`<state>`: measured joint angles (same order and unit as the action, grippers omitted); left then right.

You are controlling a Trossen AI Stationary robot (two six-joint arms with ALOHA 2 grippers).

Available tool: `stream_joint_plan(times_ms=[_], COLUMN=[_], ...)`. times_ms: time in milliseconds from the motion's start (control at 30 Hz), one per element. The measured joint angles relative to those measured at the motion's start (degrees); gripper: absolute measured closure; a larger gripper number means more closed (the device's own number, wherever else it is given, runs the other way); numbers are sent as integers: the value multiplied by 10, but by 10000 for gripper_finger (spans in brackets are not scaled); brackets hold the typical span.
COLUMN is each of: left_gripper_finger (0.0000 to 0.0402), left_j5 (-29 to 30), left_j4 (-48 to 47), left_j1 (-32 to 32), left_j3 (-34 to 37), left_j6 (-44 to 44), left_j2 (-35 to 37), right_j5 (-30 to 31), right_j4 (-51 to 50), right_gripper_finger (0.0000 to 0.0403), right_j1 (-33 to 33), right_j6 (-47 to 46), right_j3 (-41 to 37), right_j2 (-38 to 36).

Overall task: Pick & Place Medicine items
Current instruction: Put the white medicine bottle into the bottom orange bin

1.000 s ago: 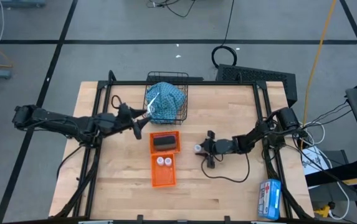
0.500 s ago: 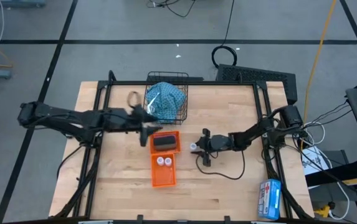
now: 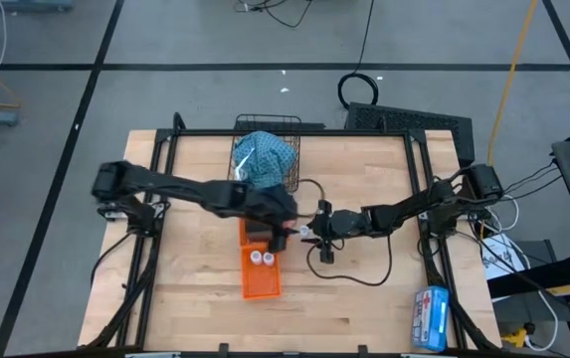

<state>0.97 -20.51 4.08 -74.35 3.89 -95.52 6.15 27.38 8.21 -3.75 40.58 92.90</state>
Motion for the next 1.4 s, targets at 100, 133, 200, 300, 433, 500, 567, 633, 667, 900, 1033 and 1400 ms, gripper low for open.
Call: stream_joint_plan(times_ms=[100, 133, 200, 300, 433, 500, 567, 633, 667, 900, 1033, 1400], left_gripper_finger=[186, 186, 186, 186, 186, 186, 186, 186, 186, 186, 186, 213], left_j5=[-17, -21, -25, -26, -25, -25, -25, -24, -24, -20, -20, -9], left_j4=[-3, -13, -8, -2, 0, -6, 3, 1, -1, 3, 4, 6], left_j1=[0, 0, 0, 0, 0, 0, 0, 0, 0, 0, 0, 0], left_j3=[-37, -46, -56, -57, -57, -57, -57, -57, -57, -57, -57, -57], left_j6=[-9, -9, -8, -6, -4, -4, -2, -2, -2, -2, -1, -18], left_j2=[-49, -62, -79, -95, -111, -114, -121, -124, -124, -123, -123, -123], right_j5=[0, 0, 0, 0, 0, 0, 0, 0, 0, 0, 0, 0], right_j4=[0, -1, -9, -7, -4, -5, -6, -5, -4, -6, -6, -7], right_gripper_finger=[267, 267, 267, 267, 267, 267, 267, 267, 267, 267, 267, 257], right_j1=[0, 0, 0, 0, 0, 0, 0, 0, 0, 0, 0, 0], right_j6=[0, 0, 0, 0, 2, 2, 2, 2, 2, 2, 2, 2], right_j3=[0, 0, 0, 0, 0, 0, 0, 0, 0, 0, 0, 0], right_j2=[0, 0, 0, 0, 0, 0, 0, 0, 0, 0, 0, 0])
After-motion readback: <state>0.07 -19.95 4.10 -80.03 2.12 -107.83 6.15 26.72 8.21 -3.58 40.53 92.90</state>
